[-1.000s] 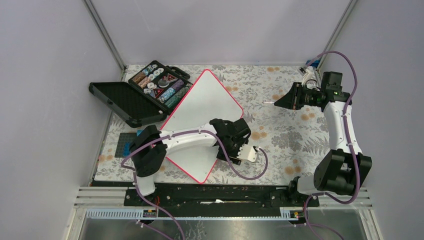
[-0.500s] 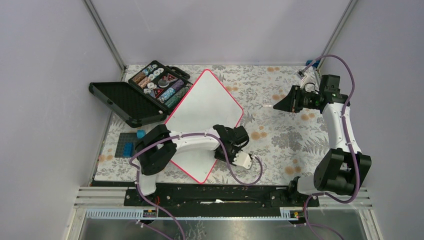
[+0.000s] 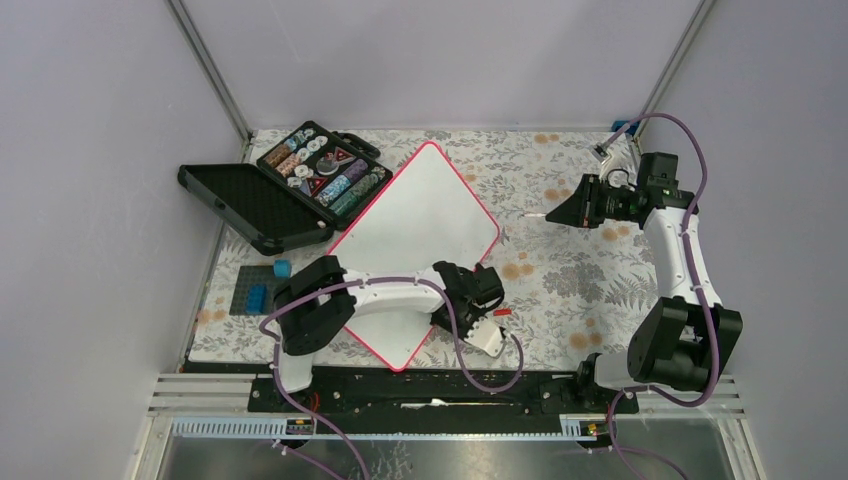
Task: Write a sentence on the whiteboard
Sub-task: Move the whiteboard stand to the center of the board.
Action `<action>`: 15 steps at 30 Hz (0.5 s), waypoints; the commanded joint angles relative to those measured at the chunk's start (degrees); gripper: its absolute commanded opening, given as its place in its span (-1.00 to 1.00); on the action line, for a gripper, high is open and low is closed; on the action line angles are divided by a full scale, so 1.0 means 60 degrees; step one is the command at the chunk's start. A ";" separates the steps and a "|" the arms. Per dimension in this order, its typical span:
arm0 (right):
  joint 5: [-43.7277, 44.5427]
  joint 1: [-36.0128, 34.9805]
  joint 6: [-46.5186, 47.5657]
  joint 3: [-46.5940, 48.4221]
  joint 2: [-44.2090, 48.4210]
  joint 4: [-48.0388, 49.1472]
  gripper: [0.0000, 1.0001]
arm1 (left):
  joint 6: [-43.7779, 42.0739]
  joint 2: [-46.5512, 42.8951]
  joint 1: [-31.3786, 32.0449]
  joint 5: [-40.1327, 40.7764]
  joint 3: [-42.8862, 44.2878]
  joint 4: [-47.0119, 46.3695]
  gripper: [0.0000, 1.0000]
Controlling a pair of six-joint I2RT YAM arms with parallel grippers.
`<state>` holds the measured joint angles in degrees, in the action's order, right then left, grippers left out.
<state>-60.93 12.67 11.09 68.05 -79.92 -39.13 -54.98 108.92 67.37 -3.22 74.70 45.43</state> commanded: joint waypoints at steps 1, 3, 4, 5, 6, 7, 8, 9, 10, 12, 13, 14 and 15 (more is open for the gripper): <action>-0.0121 -0.0114 0.0210 -0.0120 0.0328 0.0033 -1.00 | -0.0940 -0.0021 0.0224 0.0079 0.0034 -0.0203 -0.95; -0.0129 -0.0144 0.0202 -0.0129 0.0304 0.0033 -1.00 | -0.1229 0.0049 0.0226 0.0116 0.0170 0.0009 -0.95; -0.0121 -0.0149 0.0202 -0.0135 0.0309 0.0031 -1.00 | -0.1370 0.0112 0.0226 0.0155 0.0265 0.0183 -0.95; -0.0108 -0.0174 0.0202 -0.0149 0.0312 0.0020 -1.00 | -0.1523 0.0178 0.0226 0.0213 0.0342 0.0251 -0.95; -0.0095 -0.0190 0.0202 -0.0125 0.0318 0.0026 -1.00 | -0.1640 0.0227 0.0226 0.0275 0.0407 0.0276 -0.95; -0.0099 -0.0205 0.0202 -0.0129 0.0326 0.0029 -1.00 | -0.1710 0.0294 0.0226 0.0332 0.0475 0.0322 -0.95; -0.0099 -0.0217 0.0215 -0.0124 0.0336 0.0025 -1.00 | -0.1756 0.0384 0.0226 0.0365 0.0590 0.0375 -0.95; -0.0092 -0.0221 0.0205 -0.0122 0.0352 0.0025 -1.00 | -0.1776 0.0507 0.0226 0.0400 0.0689 0.0413 -0.95; -0.0078 -0.0234 0.0215 -0.0134 0.0383 0.0032 -1.00 | -0.1780 0.0559 0.0226 0.0447 0.0762 0.0414 -0.94; -0.0034 -0.0236 0.0256 -0.0164 0.0441 0.0012 -1.00 | -0.1857 0.0651 0.0226 0.0496 0.0828 0.0394 -0.82; -0.0016 -0.0249 0.0322 -0.0165 0.0469 -0.0021 -1.00 | -0.1847 0.0662 0.0226 0.0497 0.0850 0.0334 -0.69; 0.0001 -0.0261 0.0395 -0.0136 0.0476 -0.0116 -1.00 | -0.1819 0.0654 0.0226 0.0761 0.0871 0.0301 -0.57; 0.0003 -0.0265 0.0473 -0.0097 0.0481 -0.0200 -1.00 | -0.1758 0.0634 0.0226 0.0858 0.0916 0.0299 -0.42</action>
<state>-60.88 11.68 11.79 67.20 -79.53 -39.22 -62.48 111.63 68.69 -2.31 77.87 51.29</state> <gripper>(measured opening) 0.204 0.212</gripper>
